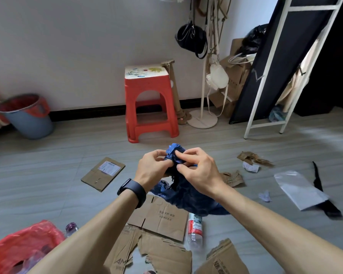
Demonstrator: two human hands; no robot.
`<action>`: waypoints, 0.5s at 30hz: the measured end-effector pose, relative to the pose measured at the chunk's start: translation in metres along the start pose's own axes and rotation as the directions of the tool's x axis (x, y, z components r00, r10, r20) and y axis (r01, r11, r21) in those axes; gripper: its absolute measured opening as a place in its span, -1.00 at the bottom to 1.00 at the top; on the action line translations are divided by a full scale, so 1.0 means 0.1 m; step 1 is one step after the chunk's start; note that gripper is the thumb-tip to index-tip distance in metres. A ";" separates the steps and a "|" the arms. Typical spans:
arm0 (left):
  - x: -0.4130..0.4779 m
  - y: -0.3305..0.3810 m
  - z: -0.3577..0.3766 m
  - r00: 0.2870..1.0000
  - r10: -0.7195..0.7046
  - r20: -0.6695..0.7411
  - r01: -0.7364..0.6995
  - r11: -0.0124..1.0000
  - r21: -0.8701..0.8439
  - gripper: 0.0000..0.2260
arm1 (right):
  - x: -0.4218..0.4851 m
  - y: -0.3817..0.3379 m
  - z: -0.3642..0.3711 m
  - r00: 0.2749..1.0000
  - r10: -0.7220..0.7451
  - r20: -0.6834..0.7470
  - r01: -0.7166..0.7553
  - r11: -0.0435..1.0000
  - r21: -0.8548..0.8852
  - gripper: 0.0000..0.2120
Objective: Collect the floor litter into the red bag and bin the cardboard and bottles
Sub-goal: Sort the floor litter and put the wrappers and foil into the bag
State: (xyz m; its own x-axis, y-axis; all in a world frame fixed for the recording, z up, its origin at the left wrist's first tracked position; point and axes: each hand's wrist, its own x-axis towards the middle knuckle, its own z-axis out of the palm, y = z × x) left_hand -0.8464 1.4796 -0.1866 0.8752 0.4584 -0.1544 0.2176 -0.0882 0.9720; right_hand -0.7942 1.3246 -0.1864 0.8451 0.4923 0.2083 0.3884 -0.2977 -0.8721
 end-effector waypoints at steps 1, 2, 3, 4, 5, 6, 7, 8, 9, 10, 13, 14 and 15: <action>-0.01 0.02 -0.02 0.999 -0.015 0.038 0.018 0.997 -0.070 -0.76 | -0.01 -0.02 0.00 0.999 0.006 0.036 -0.006 1.000 0.007 -0.64; -0.01 0.04 -0.04 0.998 -0.019 0.063 0.025 0.994 -0.110 -0.71 | 0.00 -0.04 0.00 0.998 0.022 0.063 -0.023 1.000 0.020 -0.62; -0.02 0.05 -0.07 0.997 -0.011 0.075 0.021 0.992 -0.126 -0.72 | 0.02 -0.05 -0.01 0.996 0.044 0.079 -0.047 0.998 0.032 -0.60; -0.03 0.07 -0.10 0.997 -0.004 0.076 0.014 0.991 -0.131 -0.75 | 0.04 -0.06 -0.02 0.994 0.068 0.088 -0.072 0.996 0.045 -0.60; -0.04 0.08 -0.11 0.997 0.003 0.073 0.006 0.992 -0.125 -0.80 | 0.06 -0.06 -0.03 0.991 0.085 0.100 -0.092 0.994 0.063 -0.61; -0.05 0.09 -0.12 0.997 0.012 0.071 -0.004 0.994 -0.109 -0.83 | 0.09 -0.05 -0.05 0.988 0.098 0.120 -0.109 0.990 0.093 -0.62; -0.06 0.08 -0.13 0.997 0.029 0.068 -0.024 0.997 -0.076 -0.83 | 0.10 -0.04 -0.07 0.984 0.111 0.143 -0.129 0.983 0.131 -0.63; -0.05 0.07 -0.13 0.996 0.059 0.062 -0.057 0.998 -0.028 -0.81 | 0.11 -0.02 -0.09 0.977 0.121 0.175 -0.151 0.974 0.170 -0.64; -0.03 0.05 -0.14 0.994 0.092 0.051 -0.094 0.995 0.028 -0.77 | 0.11 0.00 -0.11 0.967 0.129 0.219 -0.174 0.963 0.206 -0.65; -0.03 0.05 -0.15 0.992 0.118 0.033 -0.121 0.990 0.079 -0.73 | 0.10 0.00 -0.12 0.957 0.141 0.253 -0.200 0.954 0.223 -0.69; -0.03 0.07 -0.16 0.986 0.166 -0.011 -0.163 0.977 0.134 -0.70 | 0.09 0.03 -0.12 0.971 0.183 0.155 -0.207 0.966 0.153 -0.89; -0.04 0.08 -0.15 0.985 0.171 -0.009 -0.169 0.978 0.121 -0.71 | 0.09 0.03 -0.11 0.972 0.204 0.114 -0.217 0.968 0.124 -0.76; -0.05 0.09 -0.14 0.985 0.172 -0.002 -0.171 0.980 0.102 -0.73 | 0.09 0.04 -0.09 0.970 0.227 0.090 -0.238 0.963 0.128 -0.62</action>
State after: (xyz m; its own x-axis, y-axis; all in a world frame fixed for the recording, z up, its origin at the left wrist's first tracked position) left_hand -0.8546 1.4890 -0.1745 0.8989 0.4379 0.0155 0.1075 -0.2548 0.9610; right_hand -0.7813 1.3202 -0.1842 0.8747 0.4834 -0.0360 0.1261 -0.2987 -0.9460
